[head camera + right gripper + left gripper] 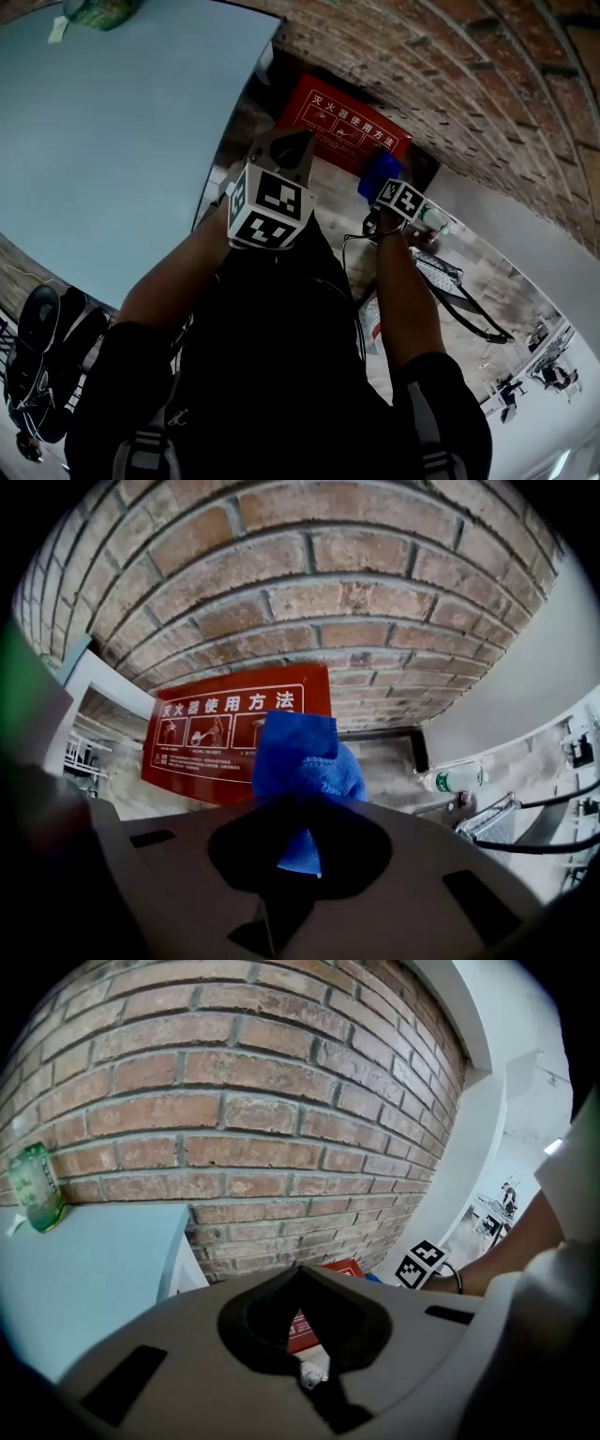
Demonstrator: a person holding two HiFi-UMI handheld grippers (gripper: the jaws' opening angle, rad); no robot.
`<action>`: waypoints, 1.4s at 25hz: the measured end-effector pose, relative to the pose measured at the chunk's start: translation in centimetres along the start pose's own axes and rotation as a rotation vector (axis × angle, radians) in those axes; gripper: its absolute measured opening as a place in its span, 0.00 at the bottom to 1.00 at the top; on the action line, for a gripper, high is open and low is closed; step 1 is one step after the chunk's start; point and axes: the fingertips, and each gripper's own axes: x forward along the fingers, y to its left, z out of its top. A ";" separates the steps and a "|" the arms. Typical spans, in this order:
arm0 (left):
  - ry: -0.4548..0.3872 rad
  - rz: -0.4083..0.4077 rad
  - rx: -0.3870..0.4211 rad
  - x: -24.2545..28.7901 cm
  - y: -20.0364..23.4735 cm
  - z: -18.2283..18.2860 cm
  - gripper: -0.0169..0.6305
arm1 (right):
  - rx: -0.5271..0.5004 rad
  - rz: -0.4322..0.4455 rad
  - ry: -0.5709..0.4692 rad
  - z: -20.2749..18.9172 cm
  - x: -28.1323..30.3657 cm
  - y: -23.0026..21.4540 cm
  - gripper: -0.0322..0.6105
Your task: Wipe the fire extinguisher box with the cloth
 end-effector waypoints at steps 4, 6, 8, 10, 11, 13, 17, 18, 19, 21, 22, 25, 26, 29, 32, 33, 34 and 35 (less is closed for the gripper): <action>-0.041 -0.018 0.006 -0.7 -1.5 2.0 0.04 | -0.022 0.059 -0.156 1.5 -4.6 1.6 0.12; -0.061 -0.030 0.010 -1.2 -2.1 2.8 0.04 | -0.012 0.090 -0.251 2.5 -7.5 2.5 0.12; -0.081 -0.034 0.014 -1.6 -2.2 3.6 0.04 | 0.001 0.118 -0.339 3.9 -10.4 3.4 0.12; -0.101 -0.030 0.017 -2.1 -2.1 4.3 0.04 | 0.018 0.147 -0.421 5.0 -13.2 4.3 0.12; -0.109 -0.030 0.021 -2.5 -2.0 4.7 0.04 | 0.023 0.158 -0.459 5.5 -14.6 4.7 0.12; -0.118 -0.036 0.041 -3.4 -2.1 5.6 0.04 | 0.012 0.169 -0.534 6.3 -17.4 5.6 0.12; -0.151 -0.045 0.093 -5.0 -2.4 7.7 0.04 | -0.135 0.172 -0.692 7.7 -24.1 8.9 0.12; -0.158 -0.045 0.103 -5.4 -2.5 8.2 0.04 | -0.182 0.177 -0.734 8.0 -25.7 10.0 0.12; -0.164 -0.045 0.113 -5.8 -2.5 8.7 0.04 | -0.222 0.184 -0.774 8.3 -27.3 10.9 0.12; -0.180 -0.041 0.132 -6.6 -2.3 9.8 0.04 | -0.268 0.193 -0.849 8.9 -30.2 12.5 0.12; -0.188 -0.040 0.140 -7.0 -2.3 10.3 0.04 | -0.274 0.196 -0.879 9.2 -31.6 13.0 0.12; -0.211 -0.035 0.157 -8.4 -2.5 11.5 0.04 | -0.235 0.220 -0.946 9.9 -35.4 13.7 0.12; -0.221 -0.030 0.166 -8.9 -2.6 12.0 0.04 | -0.214 0.233 -0.967 10.3 -36.7 13.9 0.12; -0.266 0.001 0.187 -10.0 -2.4 13.8 0.04 | -0.190 0.258 -1.045 12.0 -40.0 14.2 0.12; -0.299 0.021 0.177 -10.3 -2.0 15.6 0.04 | -0.204 0.256 -1.110 13.8 -42.3 14.3 0.12; -0.305 0.024 0.176 -10.4 -2.1 16.1 0.04 | -0.208 0.259 -1.122 14.0 -42.9 14.2 0.12; -0.312 0.027 0.177 -10.6 -2.2 16.5 0.04 | -0.216 0.264 -1.129 14.0 -43.4 14.1 0.12; -0.321 0.030 0.180 -10.8 -2.4 17.1 0.04 | -0.230 0.271 -1.130 14.0 -43.7 14.1 0.12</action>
